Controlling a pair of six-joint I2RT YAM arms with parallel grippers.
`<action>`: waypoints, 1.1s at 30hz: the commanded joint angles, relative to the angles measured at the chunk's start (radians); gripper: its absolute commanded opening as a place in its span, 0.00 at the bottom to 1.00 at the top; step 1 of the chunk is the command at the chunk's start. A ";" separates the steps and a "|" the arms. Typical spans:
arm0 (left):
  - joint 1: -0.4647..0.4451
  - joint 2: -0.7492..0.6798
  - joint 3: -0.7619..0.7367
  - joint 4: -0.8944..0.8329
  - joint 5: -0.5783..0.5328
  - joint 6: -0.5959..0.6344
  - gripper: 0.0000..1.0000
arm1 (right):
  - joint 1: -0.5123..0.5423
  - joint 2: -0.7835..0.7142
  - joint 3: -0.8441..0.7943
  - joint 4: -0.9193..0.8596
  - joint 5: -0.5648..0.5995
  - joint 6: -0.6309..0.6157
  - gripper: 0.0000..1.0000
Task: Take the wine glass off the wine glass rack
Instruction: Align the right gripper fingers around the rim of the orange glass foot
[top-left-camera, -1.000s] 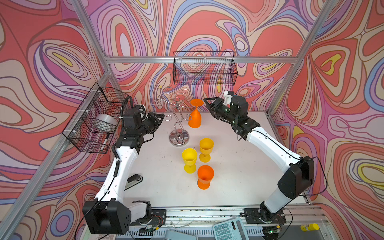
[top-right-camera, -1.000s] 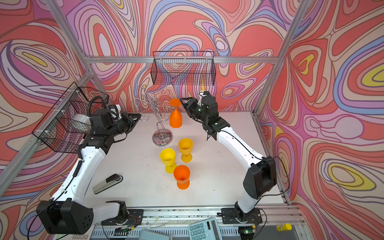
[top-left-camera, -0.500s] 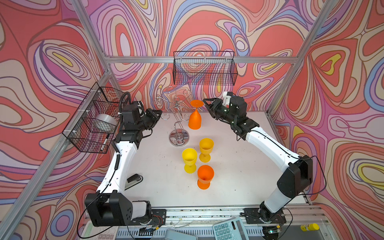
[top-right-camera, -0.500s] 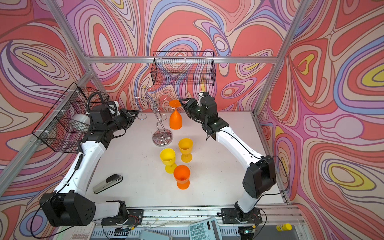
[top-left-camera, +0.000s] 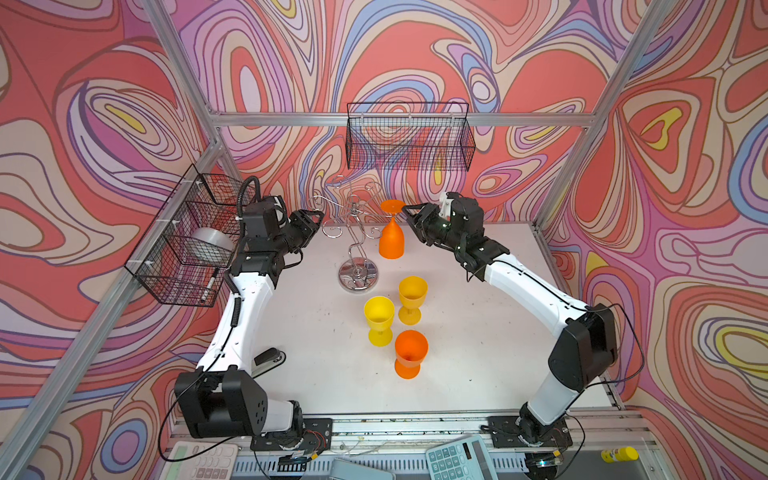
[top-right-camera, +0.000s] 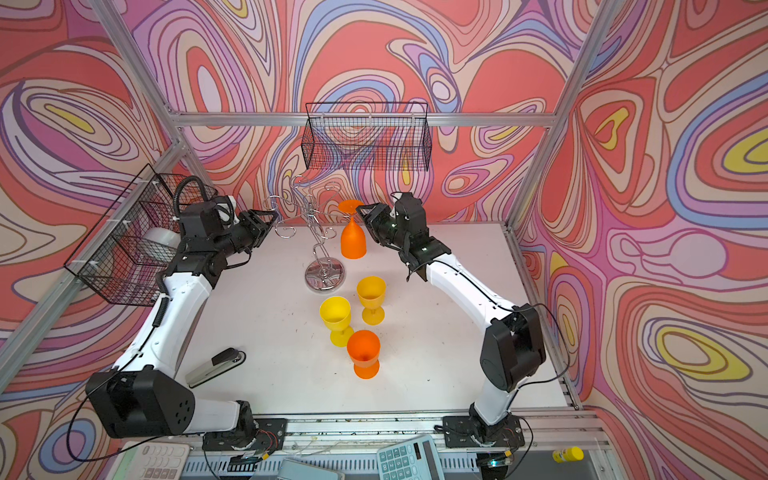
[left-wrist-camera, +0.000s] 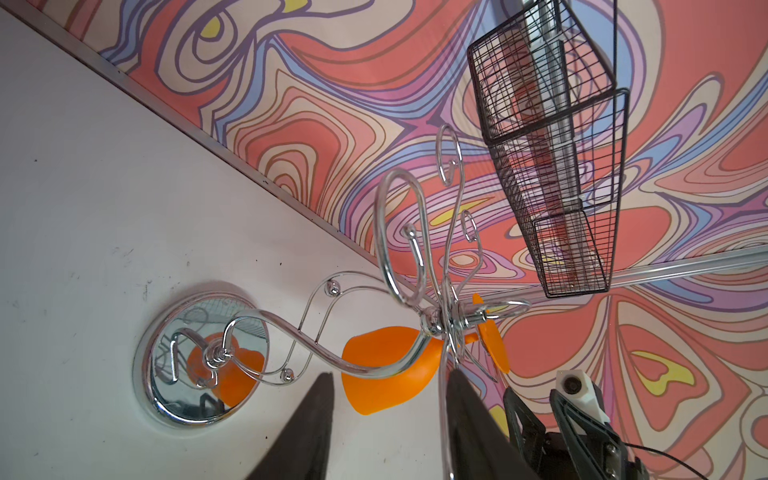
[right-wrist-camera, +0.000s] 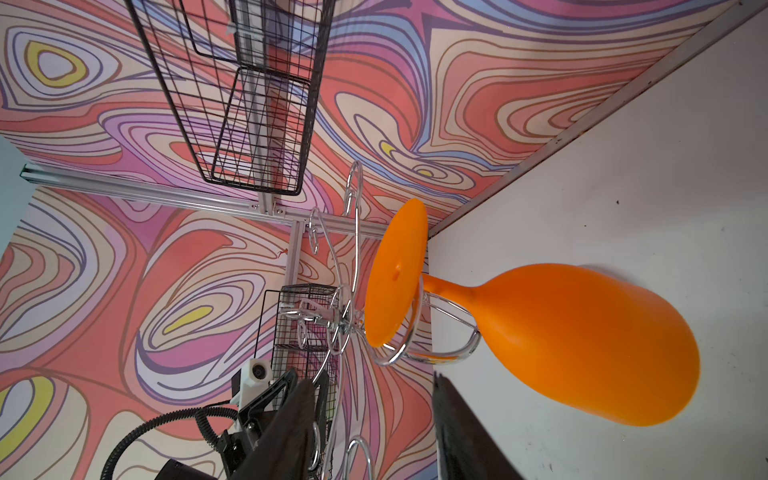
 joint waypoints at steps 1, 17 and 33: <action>0.005 -0.053 0.024 -0.062 -0.019 0.058 0.63 | -0.002 0.025 -0.010 0.006 0.007 0.039 0.48; 0.004 -0.248 -0.082 -0.184 -0.047 0.165 0.71 | -0.033 0.123 0.017 0.126 -0.033 0.181 0.39; 0.005 -0.314 -0.107 -0.224 -0.036 0.174 0.71 | -0.034 0.002 -0.031 0.099 0.072 0.149 0.37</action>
